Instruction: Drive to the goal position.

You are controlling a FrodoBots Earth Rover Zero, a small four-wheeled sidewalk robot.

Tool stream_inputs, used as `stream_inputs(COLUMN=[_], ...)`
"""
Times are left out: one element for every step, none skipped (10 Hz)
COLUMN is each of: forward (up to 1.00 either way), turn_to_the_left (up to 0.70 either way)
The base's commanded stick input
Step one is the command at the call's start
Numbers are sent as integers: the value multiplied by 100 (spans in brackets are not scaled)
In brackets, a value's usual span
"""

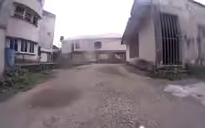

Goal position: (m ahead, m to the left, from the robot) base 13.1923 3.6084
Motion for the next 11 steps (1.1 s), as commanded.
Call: stream_inputs(forward=[30, 30, 30, 30, 30, 30, 30, 30, 30, 30, 30], turn_to_the_left=[0, 0, 0, 0, 0, 0, 0, 0, 0, 0, 0])
